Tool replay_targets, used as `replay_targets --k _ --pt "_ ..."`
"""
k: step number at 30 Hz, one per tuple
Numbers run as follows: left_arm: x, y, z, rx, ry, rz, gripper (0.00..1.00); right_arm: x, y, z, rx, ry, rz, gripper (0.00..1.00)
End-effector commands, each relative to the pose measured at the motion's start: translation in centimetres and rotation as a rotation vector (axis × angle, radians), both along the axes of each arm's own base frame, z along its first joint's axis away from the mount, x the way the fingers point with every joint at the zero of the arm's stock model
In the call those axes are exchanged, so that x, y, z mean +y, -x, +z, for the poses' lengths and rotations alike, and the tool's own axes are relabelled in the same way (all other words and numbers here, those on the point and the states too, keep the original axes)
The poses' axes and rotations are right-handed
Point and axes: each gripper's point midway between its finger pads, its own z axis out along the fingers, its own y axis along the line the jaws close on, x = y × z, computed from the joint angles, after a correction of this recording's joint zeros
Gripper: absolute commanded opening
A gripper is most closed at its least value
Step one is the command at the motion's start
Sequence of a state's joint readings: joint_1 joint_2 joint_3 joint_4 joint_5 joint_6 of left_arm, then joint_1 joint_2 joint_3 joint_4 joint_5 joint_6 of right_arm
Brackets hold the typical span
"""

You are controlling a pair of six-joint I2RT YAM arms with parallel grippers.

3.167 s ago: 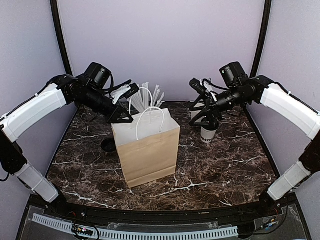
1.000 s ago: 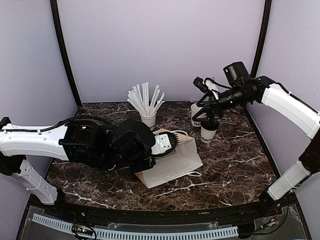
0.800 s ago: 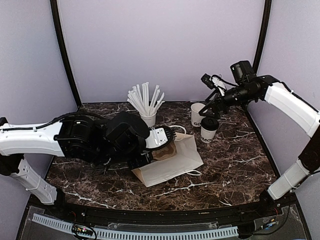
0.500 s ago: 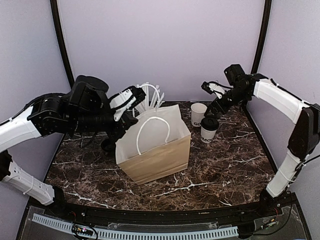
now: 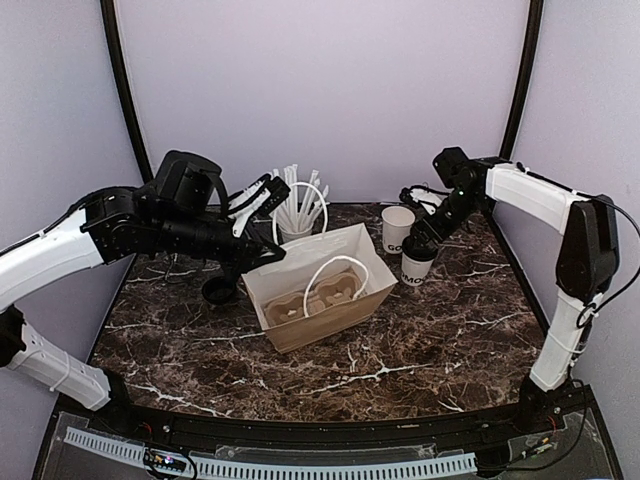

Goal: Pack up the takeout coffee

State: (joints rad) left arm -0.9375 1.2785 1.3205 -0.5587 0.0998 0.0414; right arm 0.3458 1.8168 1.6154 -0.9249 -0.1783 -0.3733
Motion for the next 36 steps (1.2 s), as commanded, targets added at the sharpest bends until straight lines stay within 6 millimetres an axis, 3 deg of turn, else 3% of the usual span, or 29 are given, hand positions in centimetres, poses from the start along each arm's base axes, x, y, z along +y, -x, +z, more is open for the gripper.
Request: replay_targets --k 1,14,23,32,36 --pt "-0.9 0.5 0.4 0.062 0.069 -0.047 0.00 -0.3 -0.6 -0.5 0.030 0.010 -0.056 0.90" --pt "0.2 -0.9 3.1 0.186 0.174 -0.055 0.00 -0.3 -2.1 -0.8 0.027 0.017 -0.104 0.90" --pt "0.1 -0.5 1.3 0.306 0.130 -0.066 0.00 -0.4 -2.3 -1.9 0.053 0.036 -0.121 0.90" --pt "0.2 -0.7 -0.2 0.321 0.108 -0.052 0.00 -0.8 -2.1 -2.3 0.063 0.055 -0.129 0.81" --pt "0.2 -0.9 -0.7 0.329 0.100 -0.050 0.00 -1.1 -1.5 -2.5 0.076 0.070 -0.112 0.73"
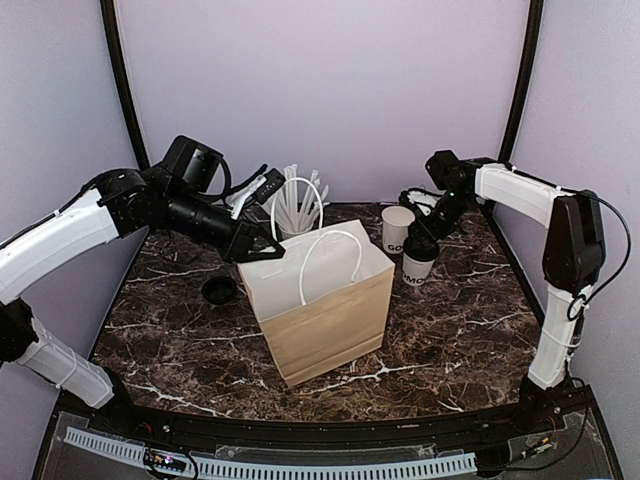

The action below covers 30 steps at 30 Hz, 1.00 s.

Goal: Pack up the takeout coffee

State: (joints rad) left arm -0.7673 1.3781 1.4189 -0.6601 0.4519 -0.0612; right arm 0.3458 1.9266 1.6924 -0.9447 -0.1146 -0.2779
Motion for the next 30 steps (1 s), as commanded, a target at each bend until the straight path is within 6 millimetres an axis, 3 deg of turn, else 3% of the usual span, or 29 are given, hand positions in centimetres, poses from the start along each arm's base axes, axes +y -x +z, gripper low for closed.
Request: replay_targets --k 1,8,12,16,18,21,25,28,30 --pt "0.1 0.1 -0.4 0.022 0.002 -0.005 0.00 -0.6 0.7 -0.1 0.023 0.024 0.007 0.72" --pt "1.0 -0.9 -1.1 0.025 -0.019 0.014 0.00 -0.3 2.6 2.2 0.019 -0.015 0.083 0.66" --pt "1.3 -1.7 -1.6 0.052 -0.016 0.016 0.02 0.8 5.1 3.0 0.040 -0.067 0.213 0.65" --pt "1.2 -2.3 -2.2 0.074 -0.024 0.018 0.09 1.3 7.9 3.4 0.042 -0.050 0.360 0.65" --pt "1.1 -2.6 -2.3 0.078 -0.027 0.022 0.19 1.6 8.6 4.5 0.023 -0.066 0.404 0.64" --pt "0.9 -3.0 -1.8 0.072 -0.022 0.030 0.32 2.0 8.9 8.1 -0.047 -0.089 0.463 0.62" --pt "0.8 -3.6 -0.3 0.039 -0.003 0.048 0.39 2.7 8.4 15.1 -0.217 -0.091 0.558 0.61" --pt "1.0 -4.0 0.4 0.017 -0.001 0.073 0.45 4.2 8.6 20.1 -0.355 -0.091 0.642 0.60" --pt "1.3 -4.0 0.9 0.001 0.008 0.087 0.55 5.5 9.0 23.1 -0.454 -0.107 0.682 0.59"
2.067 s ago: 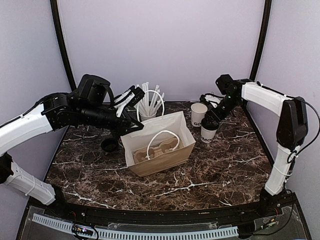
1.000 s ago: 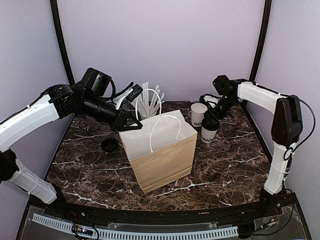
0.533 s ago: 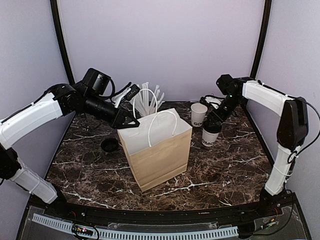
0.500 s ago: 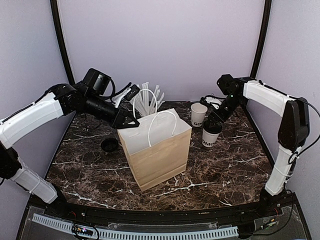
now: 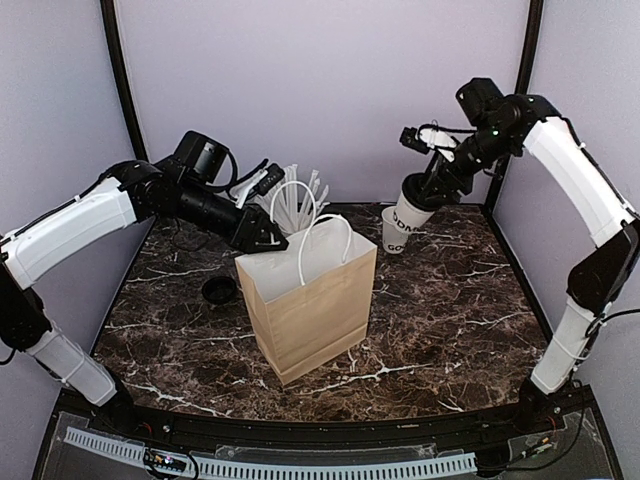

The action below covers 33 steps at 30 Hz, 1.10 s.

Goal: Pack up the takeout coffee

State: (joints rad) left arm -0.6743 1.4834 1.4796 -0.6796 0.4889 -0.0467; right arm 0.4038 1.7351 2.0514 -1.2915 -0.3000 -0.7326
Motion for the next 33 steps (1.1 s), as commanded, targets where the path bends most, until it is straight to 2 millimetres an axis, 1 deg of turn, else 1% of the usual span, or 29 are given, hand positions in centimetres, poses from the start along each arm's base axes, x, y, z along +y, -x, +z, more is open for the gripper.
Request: replay_targets --k 1,2,4,6,7,9,11,12,14,16,18,20,21,25,27,30,33 --pt "0.8 0.0 3.1 -0.069 0.044 0.038 0.57 2.8 2.7 7.2 -0.203 -0.072 0.161 0.58" --pt "1.0 0.1 3.1 -0.074 0.043 0.046 0.60 3.5 3.0 8.6 -0.254 -0.099 0.176 0.58" --pt "1.5 0.2 3.6 -0.087 0.050 0.068 0.62 5.0 4.0 11.4 -0.352 -0.167 0.211 0.58" --pt "1.9 0.6 3.8 -0.077 0.047 0.084 0.63 6.3 5.8 14.0 -0.432 -0.237 0.270 0.57" --pt "2.2 0.9 3.9 -0.059 0.040 0.090 0.63 7.0 6.7 14.9 -0.446 -0.265 0.308 0.57" --pt "2.7 1.2 3.7 -0.041 0.023 0.106 0.63 8.5 8.3 16.3 -0.436 -0.312 0.364 0.56" --pt "3.4 1.4 3.6 -0.040 0.004 0.131 0.63 9.8 10.2 16.8 -0.422 -0.347 0.430 0.55" --pt "3.6 1.5 3.5 -0.041 -0.001 0.138 0.63 10.5 11.1 16.8 -0.419 -0.351 0.464 0.55" --pt "4.1 1.9 3.2 -0.039 -0.010 0.142 0.63 11.8 12.3 16.2 -0.416 -0.333 0.506 0.55" --pt "4.2 2.3 2.9 -0.018 -0.007 0.135 0.62 12.9 13.3 15.2 -0.403 -0.308 0.542 0.54" --pt "3.9 2.7 2.3 0.020 0.002 0.124 0.61 14.2 14.2 13.7 -0.391 -0.269 0.574 0.54" --pt "3.5 2.9 1.9 0.053 0.018 0.119 0.58 15.0 14.7 12.5 -0.382 -0.232 0.589 0.53" --pt "3.4 3.1 1.5 0.073 0.020 0.116 0.55 15.2 15.0 12.0 -0.373 -0.218 0.598 0.53" --pt "2.9 3.3 1.2 0.095 0.030 0.091 0.46 15.9 16.4 10.1 -0.351 -0.162 0.630 0.52" --pt "2.6 3.4 1.2 0.100 0.035 0.071 0.44 16.0 17.1 9.5 -0.348 -0.136 0.644 0.52" --pt "2.2 3.4 1.3 0.097 0.033 0.046 0.45 16.0 18.2 8.5 -0.331 -0.101 0.667 0.52" --pt "1.6 3.5 2.0 0.079 0.061 0.012 0.49 15.8 19.6 6.7 -0.293 -0.057 0.692 0.51"
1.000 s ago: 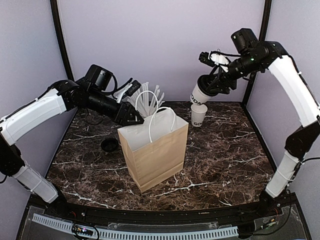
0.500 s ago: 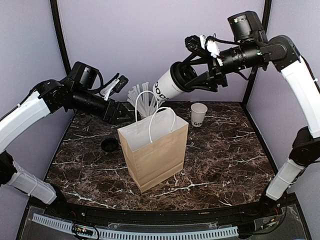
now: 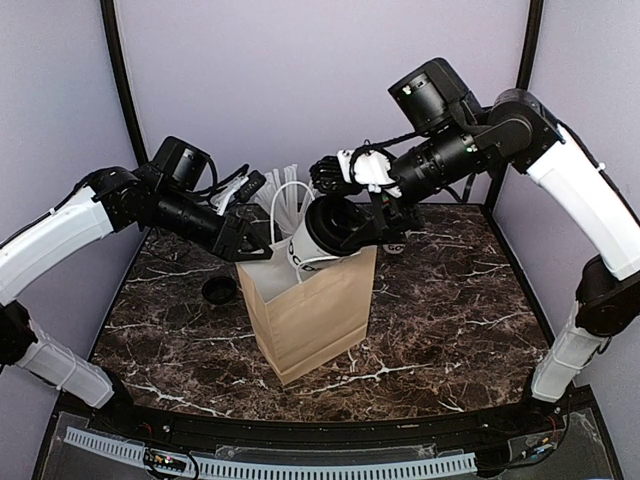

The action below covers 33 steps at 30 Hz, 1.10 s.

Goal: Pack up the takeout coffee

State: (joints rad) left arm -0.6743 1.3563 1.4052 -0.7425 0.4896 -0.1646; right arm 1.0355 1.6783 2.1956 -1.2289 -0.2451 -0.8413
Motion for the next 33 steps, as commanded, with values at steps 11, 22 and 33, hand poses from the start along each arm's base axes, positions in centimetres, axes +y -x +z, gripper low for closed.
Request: replay_targets --k 11,22,33 --pt "0.3 0.0 8.1 -0.292 0.166 -0.022 0.65 -2.0 6.0 -5.3 -0.012 0.180 0.068 0.53" --pt "-1.3 1.8 6.6 -0.203 0.218 -0.118 0.63 -2.3 4.3 0.6 -0.151 0.039 -0.045 0.51" --pt "-3.9 3.8 8.3 -0.344 0.145 -0.154 0.62 -2.0 0.9 5.9 -0.369 -0.130 -0.175 0.51"
